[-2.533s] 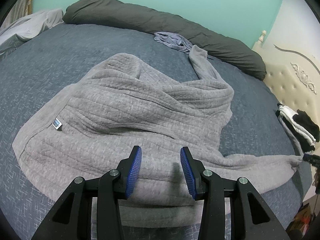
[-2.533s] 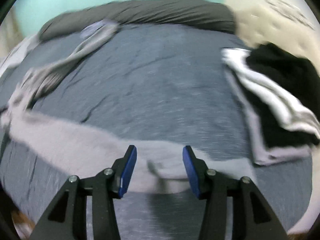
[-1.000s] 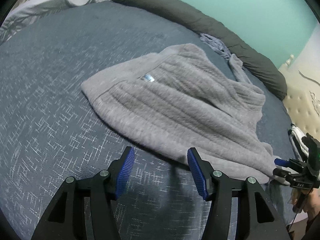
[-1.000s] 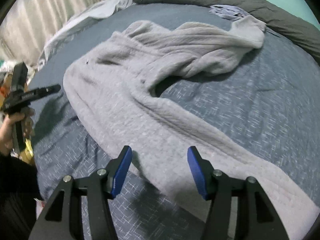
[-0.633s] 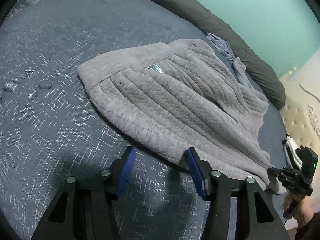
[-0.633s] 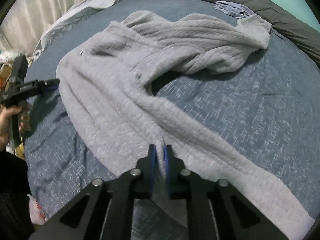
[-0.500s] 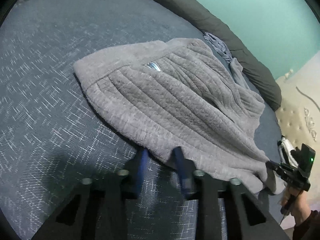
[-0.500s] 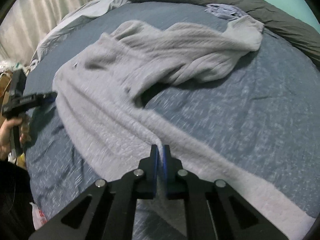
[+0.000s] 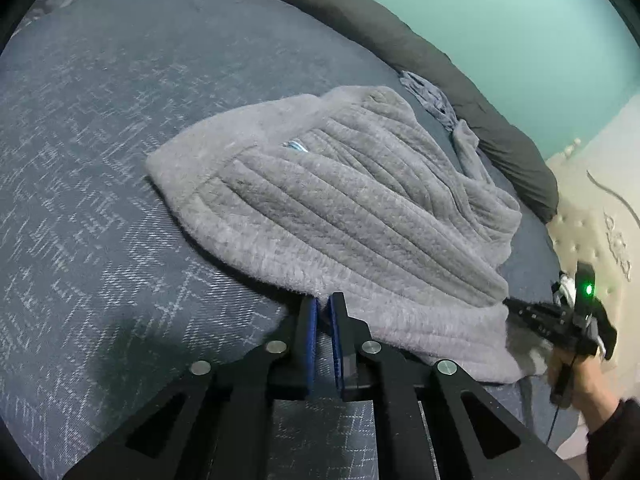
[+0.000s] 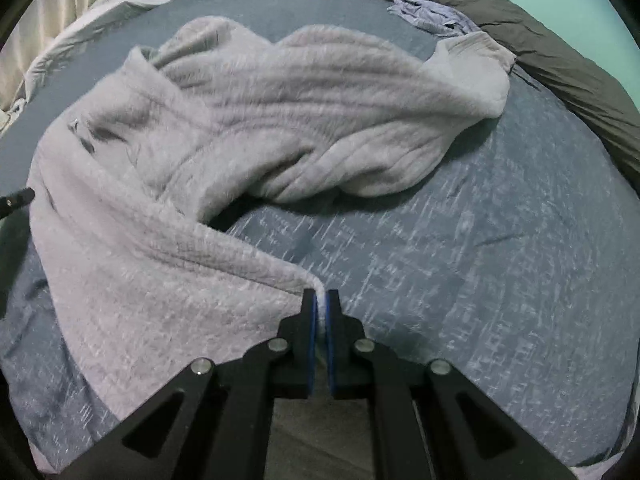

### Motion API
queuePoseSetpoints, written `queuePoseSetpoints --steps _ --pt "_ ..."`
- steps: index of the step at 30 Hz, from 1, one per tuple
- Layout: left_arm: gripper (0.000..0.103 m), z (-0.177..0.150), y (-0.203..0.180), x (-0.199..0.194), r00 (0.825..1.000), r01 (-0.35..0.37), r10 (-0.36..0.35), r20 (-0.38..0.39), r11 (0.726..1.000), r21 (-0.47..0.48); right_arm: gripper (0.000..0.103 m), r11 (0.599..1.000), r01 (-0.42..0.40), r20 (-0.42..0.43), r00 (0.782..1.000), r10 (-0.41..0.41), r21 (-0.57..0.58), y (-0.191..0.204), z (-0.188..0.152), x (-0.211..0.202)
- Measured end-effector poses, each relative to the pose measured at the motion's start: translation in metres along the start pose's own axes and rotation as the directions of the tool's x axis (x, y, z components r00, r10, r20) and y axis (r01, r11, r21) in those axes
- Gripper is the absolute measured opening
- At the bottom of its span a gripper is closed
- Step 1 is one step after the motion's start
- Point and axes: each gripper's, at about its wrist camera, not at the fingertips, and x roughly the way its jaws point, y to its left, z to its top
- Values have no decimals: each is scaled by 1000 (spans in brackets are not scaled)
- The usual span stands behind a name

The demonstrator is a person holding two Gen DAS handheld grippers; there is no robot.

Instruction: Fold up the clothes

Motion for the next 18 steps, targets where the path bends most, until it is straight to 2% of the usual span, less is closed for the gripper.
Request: queuePoseSetpoints --steps 5,6,7,8,10,11,13,16,18 --pt "44 4 11 -13 999 -15 17 41 999 -46 8 995 -28 62 998 22 101 -7 -14 -9" --pt "47 5 14 -13 999 -10 13 44 998 -60 9 991 -39 83 996 28 132 -11 -18 -15" --pt "49 6 16 -12 999 -7 10 45 997 -75 16 985 -50 104 994 33 162 -15 -22 -21" --pt "49 7 18 -11 999 -4 8 45 996 -90 26 979 -50 125 992 25 198 -18 -27 -29" --pt "49 10 20 -6 999 3 2 42 993 -117 32 956 -101 189 981 49 277 -28 -45 -48" --pt "49 11 22 -3 999 -1 7 40 992 -125 38 941 -131 218 974 63 312 -34 -54 -57" --pt "49 12 23 0 999 -15 20 39 992 -127 40 910 -172 264 962 72 378 -44 -71 -73" --pt "49 14 25 3 999 -17 22 41 991 -136 40 835 -206 307 950 47 511 -71 -108 -92" --pt "49 15 23 5 999 -19 25 42 991 -134 40 764 -208 329 944 -5 611 -97 -144 -108"
